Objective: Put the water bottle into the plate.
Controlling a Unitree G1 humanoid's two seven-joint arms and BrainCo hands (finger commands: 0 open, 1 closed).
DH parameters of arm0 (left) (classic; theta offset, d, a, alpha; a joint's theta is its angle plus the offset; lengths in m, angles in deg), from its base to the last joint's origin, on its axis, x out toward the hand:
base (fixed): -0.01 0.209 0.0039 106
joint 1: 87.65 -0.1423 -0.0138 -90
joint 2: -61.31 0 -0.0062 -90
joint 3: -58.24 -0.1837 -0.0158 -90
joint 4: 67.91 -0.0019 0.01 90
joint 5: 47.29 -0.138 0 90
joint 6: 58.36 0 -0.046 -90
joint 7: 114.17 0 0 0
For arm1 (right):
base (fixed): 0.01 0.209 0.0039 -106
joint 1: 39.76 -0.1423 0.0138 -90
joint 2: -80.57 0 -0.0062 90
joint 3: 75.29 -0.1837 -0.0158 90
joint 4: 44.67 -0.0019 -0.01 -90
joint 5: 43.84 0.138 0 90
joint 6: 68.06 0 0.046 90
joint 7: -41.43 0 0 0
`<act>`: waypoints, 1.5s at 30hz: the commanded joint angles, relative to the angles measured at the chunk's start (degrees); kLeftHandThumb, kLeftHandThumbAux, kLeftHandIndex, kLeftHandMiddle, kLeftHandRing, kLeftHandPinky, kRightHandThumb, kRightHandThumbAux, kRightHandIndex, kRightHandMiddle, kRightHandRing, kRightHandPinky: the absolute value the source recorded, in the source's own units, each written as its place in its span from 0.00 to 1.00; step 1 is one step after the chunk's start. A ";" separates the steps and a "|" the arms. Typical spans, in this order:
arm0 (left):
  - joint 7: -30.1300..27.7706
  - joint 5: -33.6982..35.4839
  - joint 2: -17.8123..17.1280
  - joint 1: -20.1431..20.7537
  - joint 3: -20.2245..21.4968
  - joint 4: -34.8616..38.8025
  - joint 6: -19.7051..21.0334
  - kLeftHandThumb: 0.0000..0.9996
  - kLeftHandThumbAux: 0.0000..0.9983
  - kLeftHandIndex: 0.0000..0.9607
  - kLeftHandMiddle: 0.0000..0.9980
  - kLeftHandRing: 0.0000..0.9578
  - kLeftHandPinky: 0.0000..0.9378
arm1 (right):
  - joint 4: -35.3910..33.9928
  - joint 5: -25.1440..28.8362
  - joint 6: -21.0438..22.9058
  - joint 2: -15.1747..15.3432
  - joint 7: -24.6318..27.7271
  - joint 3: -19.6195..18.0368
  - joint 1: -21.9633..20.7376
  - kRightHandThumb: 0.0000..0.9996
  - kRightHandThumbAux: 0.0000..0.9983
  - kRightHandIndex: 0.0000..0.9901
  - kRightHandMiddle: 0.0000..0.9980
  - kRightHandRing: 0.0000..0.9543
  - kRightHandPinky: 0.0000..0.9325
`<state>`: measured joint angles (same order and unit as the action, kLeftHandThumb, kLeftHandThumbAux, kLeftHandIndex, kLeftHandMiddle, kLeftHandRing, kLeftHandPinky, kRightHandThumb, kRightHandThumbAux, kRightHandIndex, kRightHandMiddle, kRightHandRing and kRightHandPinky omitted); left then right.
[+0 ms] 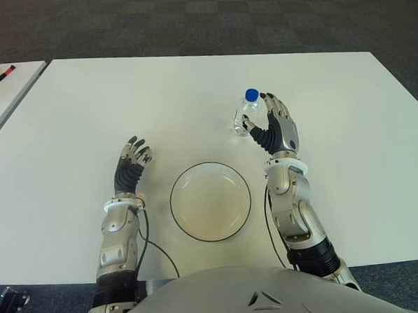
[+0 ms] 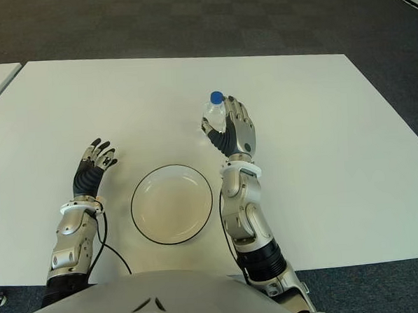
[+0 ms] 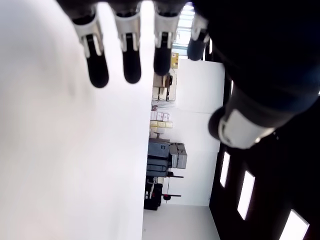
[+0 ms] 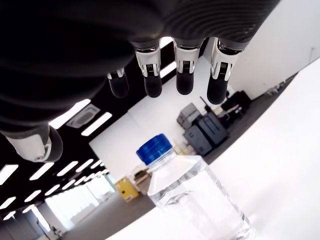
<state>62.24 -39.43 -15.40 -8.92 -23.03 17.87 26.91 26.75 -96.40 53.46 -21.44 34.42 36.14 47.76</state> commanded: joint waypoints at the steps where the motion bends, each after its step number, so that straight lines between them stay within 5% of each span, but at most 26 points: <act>1: 0.45 -1.11 -0.37 0.61 -0.06 -0.88 -0.69 0.42 0.64 0.09 0.14 0.18 0.25 | -1.02 -0.97 0.92 -0.40 1.59 0.04 0.01 0.28 0.38 0.00 0.00 0.05 0.18; 26: 1.81 -2.66 -0.01 0.19 -0.21 0.40 0.89 0.44 0.64 0.09 0.14 0.18 0.25 | -0.50 -0.58 -0.34 -0.99 2.44 -1.33 -1.55 0.31 0.39 0.00 0.04 0.11 0.26; 45: 2.37 -2.95 -0.22 0.88 0.25 -1.61 0.83 0.41 0.64 0.07 0.11 0.13 0.20 | 7.51 1.22 -1.50 -1.68 1.02 -4.61 -9.86 0.39 0.41 0.00 0.00 0.04 0.14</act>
<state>63.51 -41.75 -15.44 -8.32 -23.14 17.38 27.29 32.34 -96.16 52.93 -23.15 36.05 31.78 39.07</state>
